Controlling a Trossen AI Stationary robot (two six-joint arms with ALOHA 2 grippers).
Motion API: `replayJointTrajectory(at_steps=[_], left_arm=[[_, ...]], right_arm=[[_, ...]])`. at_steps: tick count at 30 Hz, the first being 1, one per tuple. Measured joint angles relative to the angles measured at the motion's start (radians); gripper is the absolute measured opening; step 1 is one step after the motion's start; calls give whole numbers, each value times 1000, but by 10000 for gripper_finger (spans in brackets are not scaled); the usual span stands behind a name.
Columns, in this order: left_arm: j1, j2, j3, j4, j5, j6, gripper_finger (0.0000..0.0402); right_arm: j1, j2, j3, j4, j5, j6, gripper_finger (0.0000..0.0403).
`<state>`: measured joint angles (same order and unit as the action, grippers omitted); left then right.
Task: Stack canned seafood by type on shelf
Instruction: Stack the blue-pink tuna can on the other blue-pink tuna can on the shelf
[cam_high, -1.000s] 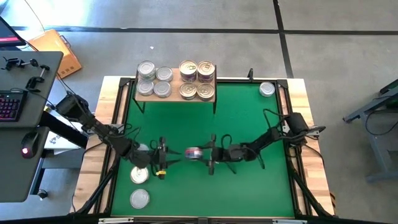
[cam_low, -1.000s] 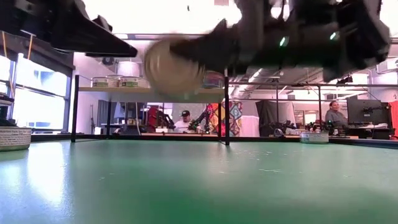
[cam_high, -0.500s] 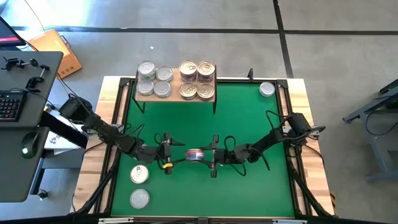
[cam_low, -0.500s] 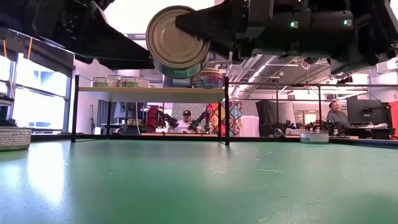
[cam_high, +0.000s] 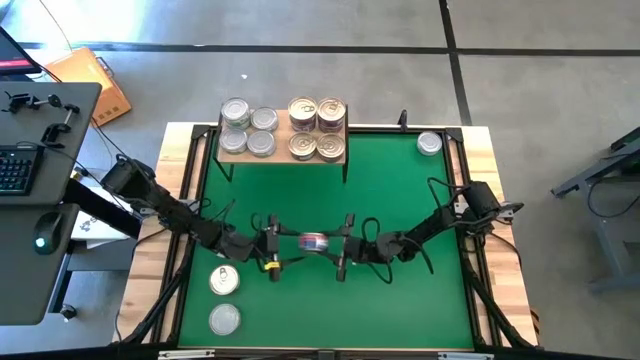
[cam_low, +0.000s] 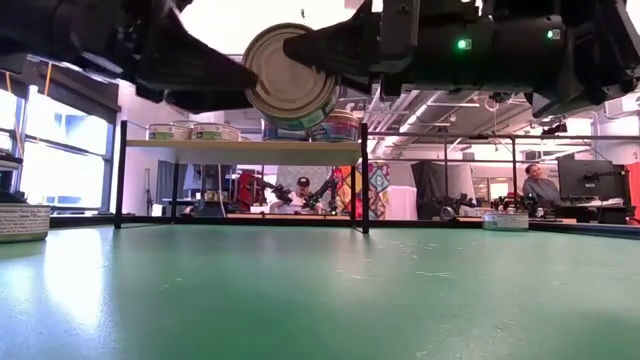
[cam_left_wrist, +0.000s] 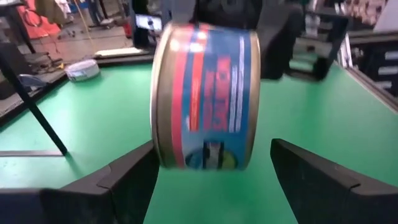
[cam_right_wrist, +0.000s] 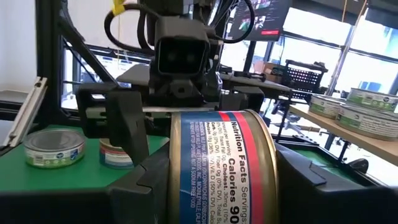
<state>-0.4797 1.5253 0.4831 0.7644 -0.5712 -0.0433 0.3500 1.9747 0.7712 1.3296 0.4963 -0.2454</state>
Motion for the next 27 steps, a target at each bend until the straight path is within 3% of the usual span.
replayJointTrajectory(at_steps=[11, 15, 19, 22, 27], left_arm=[[42, 23, 0, 98, 74, 62, 290], [42, 67, 12, 125, 96, 88, 248], [34, 104, 29, 110, 101, 96, 172], [30, 97, 39, 61, 94, 84, 168], [18, 39, 73, -247, 36, 67, 168]], right_arm=[[3, 0, 0, 1, -59, 19, 177], [3, 0, 0, 5, -79, 18, 177], [5, 0, -2, -3, -89, 21, 177], [8, -1, -2, -18, -94, 20, 180], [37, -38, 5, -126, 48, -1, 286]])
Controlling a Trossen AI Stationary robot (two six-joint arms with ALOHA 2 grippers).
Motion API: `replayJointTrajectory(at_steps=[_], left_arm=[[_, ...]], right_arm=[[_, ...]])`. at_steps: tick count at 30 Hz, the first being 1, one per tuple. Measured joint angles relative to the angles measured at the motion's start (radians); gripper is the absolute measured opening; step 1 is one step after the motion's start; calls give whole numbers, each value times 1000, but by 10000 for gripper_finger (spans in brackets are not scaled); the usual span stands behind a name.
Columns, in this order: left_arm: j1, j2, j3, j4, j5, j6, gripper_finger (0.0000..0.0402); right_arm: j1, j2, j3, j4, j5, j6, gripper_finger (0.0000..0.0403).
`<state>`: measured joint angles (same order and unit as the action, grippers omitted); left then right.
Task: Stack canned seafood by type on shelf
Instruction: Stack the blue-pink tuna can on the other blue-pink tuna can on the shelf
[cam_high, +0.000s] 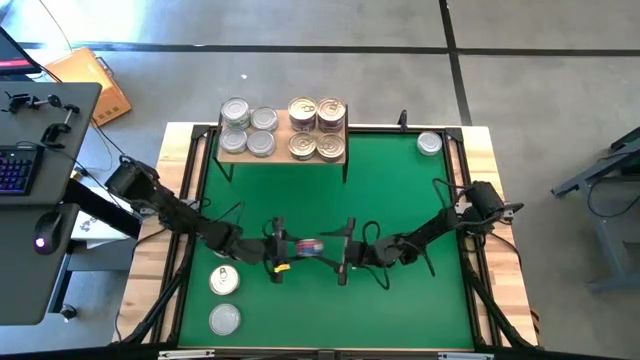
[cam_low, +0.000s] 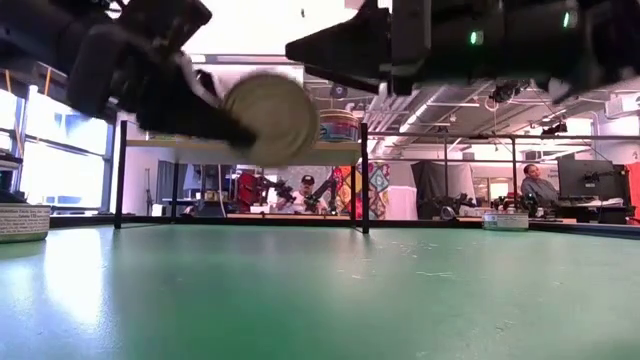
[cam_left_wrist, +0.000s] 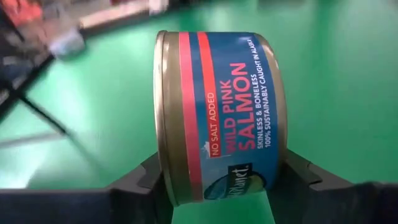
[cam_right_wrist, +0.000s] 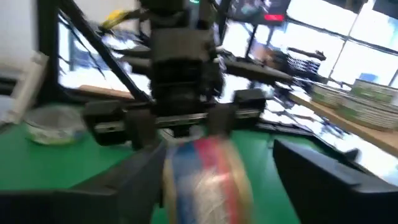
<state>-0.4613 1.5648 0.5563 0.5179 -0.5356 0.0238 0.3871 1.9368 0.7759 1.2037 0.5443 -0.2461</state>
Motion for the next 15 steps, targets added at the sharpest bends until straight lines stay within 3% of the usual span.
replayJointTrajectory(at_steps=[3, 7, 11, 15], left_arm=[[1, -12, 69, -262, -7, -42, 168], [12, 10, 152, -497, -16, -71, 168], [18, 24, 195, -543, -15, -63, 168], [21, 29, 197, -551, -16, -56, 168]], right_arm=[[8, -53, 40, -231, 75, 9, 332], [-13, -71, 193, -679, 20, 55, 352], [-44, -37, 398, -1092, -33, 90, 355], [-68, 2, 531, -1274, -73, 91, 356]])
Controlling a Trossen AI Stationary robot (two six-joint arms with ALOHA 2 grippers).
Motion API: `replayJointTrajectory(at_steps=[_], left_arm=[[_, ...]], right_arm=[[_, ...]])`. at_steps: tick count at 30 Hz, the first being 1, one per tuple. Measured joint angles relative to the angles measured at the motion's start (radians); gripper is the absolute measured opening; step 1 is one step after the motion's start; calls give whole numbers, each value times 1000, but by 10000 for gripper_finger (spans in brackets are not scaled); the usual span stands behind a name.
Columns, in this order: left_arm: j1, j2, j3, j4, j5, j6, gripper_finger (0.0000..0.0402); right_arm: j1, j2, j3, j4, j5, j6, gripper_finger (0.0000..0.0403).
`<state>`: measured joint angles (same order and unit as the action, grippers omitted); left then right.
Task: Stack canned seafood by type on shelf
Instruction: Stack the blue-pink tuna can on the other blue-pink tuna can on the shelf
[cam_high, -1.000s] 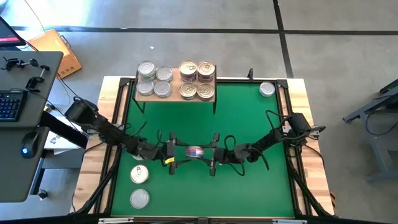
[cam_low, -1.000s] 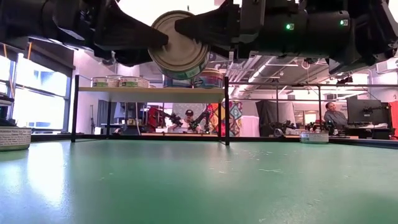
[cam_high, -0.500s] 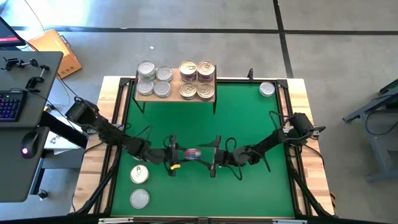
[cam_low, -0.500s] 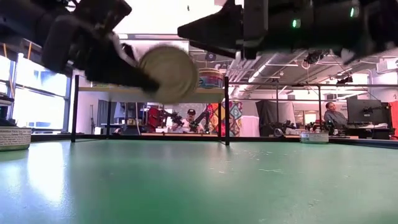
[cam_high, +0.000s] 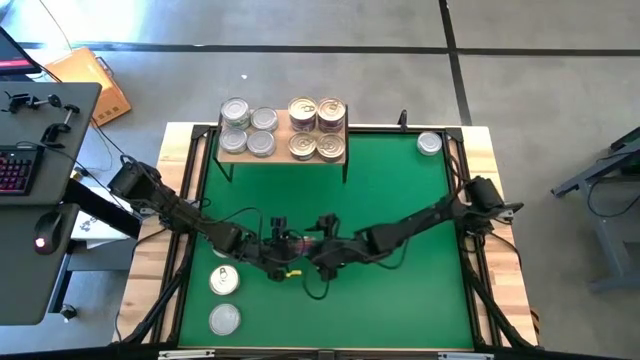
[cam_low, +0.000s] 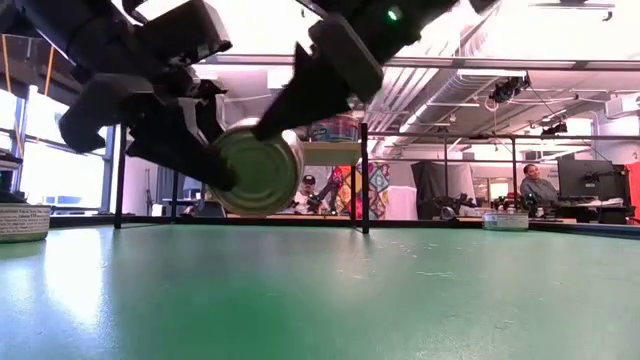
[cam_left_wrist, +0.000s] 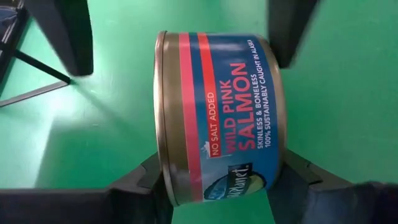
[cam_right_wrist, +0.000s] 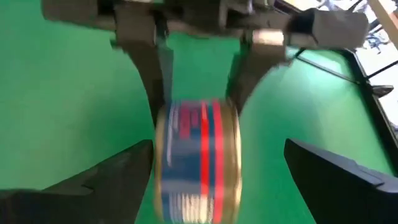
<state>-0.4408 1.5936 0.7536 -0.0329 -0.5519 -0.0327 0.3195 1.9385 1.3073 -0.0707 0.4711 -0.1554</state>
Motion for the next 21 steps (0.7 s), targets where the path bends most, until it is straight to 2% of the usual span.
replayJointTrajectory(at_steps=[5, 16, 21], left_arm=[[0, 0, 0, 2, -1, -16, 168], [0, 0, 0, 9, -25, -19, 168], [0, 0, 0, 6, -35, -22, 181]], right_arm=[[-14, 30, 54, -63, -47, -4, 335], [-22, 65, 54, -60, -62, -5, 180], [-20, 64, 54, -61, -50, 15, 176]])
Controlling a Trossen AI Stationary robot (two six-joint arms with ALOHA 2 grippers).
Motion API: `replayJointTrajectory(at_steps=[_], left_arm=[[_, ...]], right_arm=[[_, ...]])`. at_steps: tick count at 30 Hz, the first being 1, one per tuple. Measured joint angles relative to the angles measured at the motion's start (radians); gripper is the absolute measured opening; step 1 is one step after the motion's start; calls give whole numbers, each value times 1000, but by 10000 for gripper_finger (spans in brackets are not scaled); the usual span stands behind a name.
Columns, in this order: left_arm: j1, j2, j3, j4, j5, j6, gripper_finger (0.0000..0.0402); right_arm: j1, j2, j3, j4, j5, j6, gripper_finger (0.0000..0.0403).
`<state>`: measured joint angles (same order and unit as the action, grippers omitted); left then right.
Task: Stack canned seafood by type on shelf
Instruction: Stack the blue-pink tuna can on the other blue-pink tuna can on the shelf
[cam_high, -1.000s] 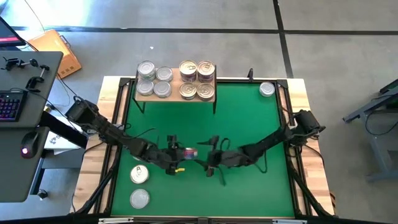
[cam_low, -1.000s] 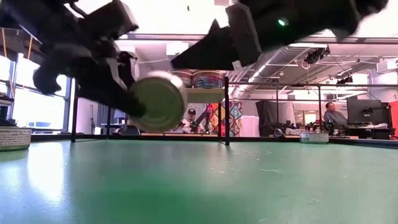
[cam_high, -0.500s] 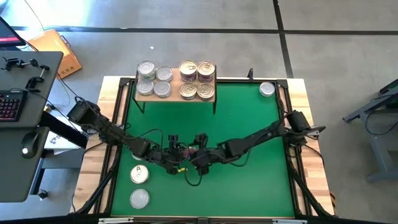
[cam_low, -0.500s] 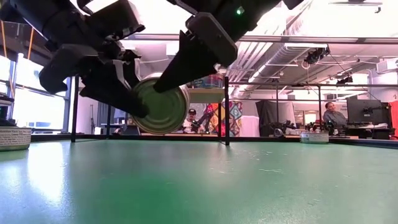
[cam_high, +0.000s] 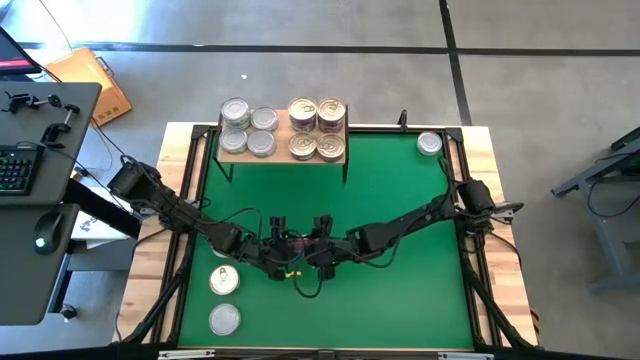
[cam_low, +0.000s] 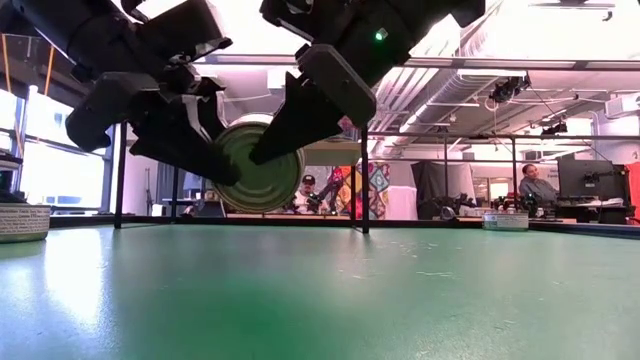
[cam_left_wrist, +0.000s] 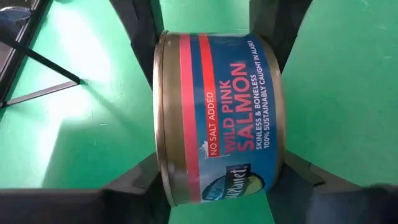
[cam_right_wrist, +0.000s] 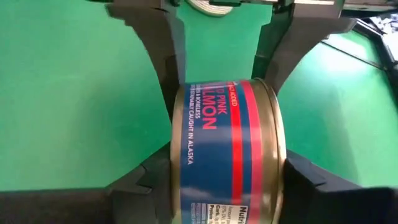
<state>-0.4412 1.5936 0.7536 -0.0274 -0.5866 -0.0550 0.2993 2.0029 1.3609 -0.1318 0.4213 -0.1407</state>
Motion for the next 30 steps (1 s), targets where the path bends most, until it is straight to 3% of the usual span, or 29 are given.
replayJointTrajectory(at_steps=[7, 11, 14, 16, 18, 23, 30], left_arm=[[11, -2, -1, -222, -17, -204, 287], [3, -2, -36, -255, -108, -293, 295], [-9, -2, -65, -200, -168, -311, 294], [-13, -2, -77, -161, -184, -310, 294], [-14, -2, -82, -107, -187, -299, 294], [-14, -2, -95, -4, -186, -250, 294], [-14, -2, -105, 45, -186, -239, 295]], right_arm=[[39, -57, -1, -134, 134, 23, 176], [71, -169, -1, -197, 328, -29, 176], [71, -248, -1, -179, 538, -206, 176], [37, -291, 0, -151, 624, -355, 176], [-24, -320, 0, -130, 624, -467, 176], [-205, -327, 0, -84, 491, -611, 176], [-366, -298, -1, -90, 401, -643, 176]])
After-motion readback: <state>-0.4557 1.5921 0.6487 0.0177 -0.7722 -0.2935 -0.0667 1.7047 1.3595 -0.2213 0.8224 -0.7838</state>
